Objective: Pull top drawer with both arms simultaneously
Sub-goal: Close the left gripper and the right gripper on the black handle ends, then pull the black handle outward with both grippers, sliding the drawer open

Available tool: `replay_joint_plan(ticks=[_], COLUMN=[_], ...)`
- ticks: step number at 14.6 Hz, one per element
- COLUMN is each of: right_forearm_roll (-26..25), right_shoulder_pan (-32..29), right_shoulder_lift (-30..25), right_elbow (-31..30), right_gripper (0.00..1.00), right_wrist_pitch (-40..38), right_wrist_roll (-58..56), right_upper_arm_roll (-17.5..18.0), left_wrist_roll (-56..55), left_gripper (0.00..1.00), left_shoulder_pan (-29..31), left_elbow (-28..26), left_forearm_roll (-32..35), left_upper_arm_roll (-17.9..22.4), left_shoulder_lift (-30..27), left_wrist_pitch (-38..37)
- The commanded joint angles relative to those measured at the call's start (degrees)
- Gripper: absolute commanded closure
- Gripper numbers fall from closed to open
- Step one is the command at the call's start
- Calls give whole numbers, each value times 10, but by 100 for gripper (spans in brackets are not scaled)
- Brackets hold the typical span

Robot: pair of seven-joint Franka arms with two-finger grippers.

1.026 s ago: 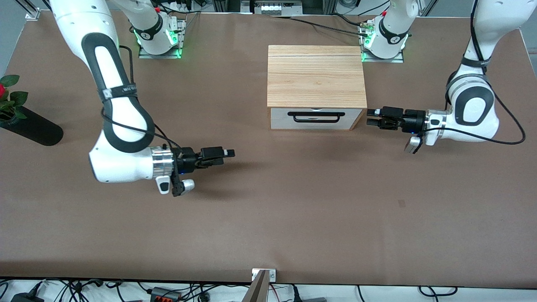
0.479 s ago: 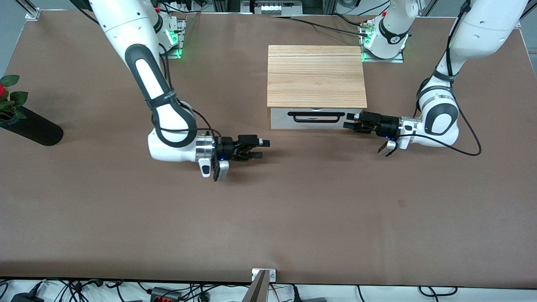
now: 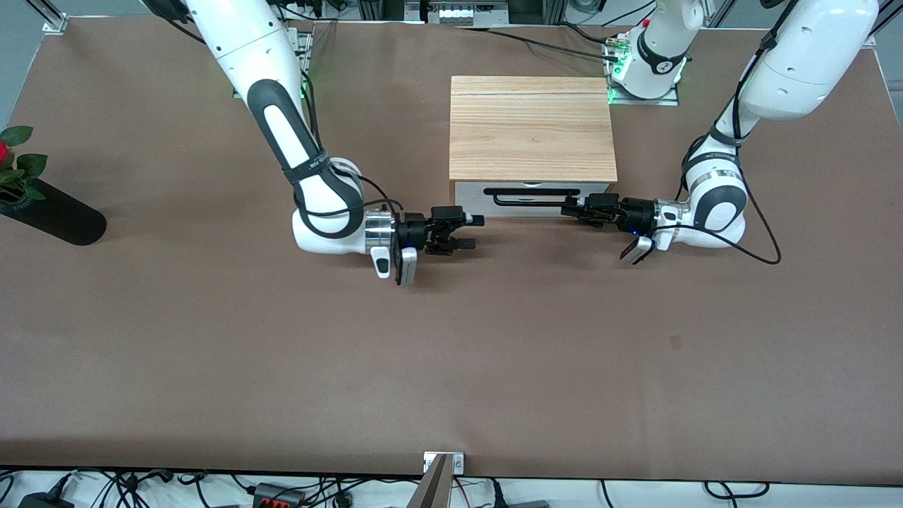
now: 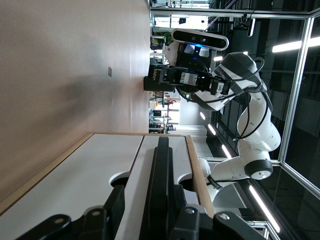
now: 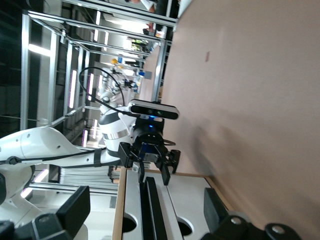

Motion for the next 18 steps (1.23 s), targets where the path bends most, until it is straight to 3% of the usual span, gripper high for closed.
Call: replay_joint_plan(ticks=[1, 4, 8, 9, 18], right_forearm_roll=[58, 71, 80, 79, 46], right_shoulder_pan=[21, 27, 27, 27, 27], right_shoulder_lift=[14, 32, 47, 49, 59], right_elbow=[-2, -1, -5, -7, -16], right_gripper=[0, 2, 19, 29, 54], right_wrist_pitch=[-11, -29, -111, -114, -135], right_wrist_roll=[-53, -65, -70, -70, -83], right_upper_arm_roll=[-2, 7, 7, 7, 7], left_wrist_roll=[7, 0, -30, -30, -30], left_gripper=[74, 86, 95, 96, 96], left_shoulder_pan=[3, 5, 5, 5, 6], left_elbow=[-13, -18, -19, -19, -24], left_forearm_roll=[-12, -12, -12, -12, -10], left_upper_arm_roll=[-5, -5, -5, -5, -5], left_shoulder_lift=[-4, -4, -4, -4, -4], left_wrist_pitch=[-5, -19, -30, -32, -40])
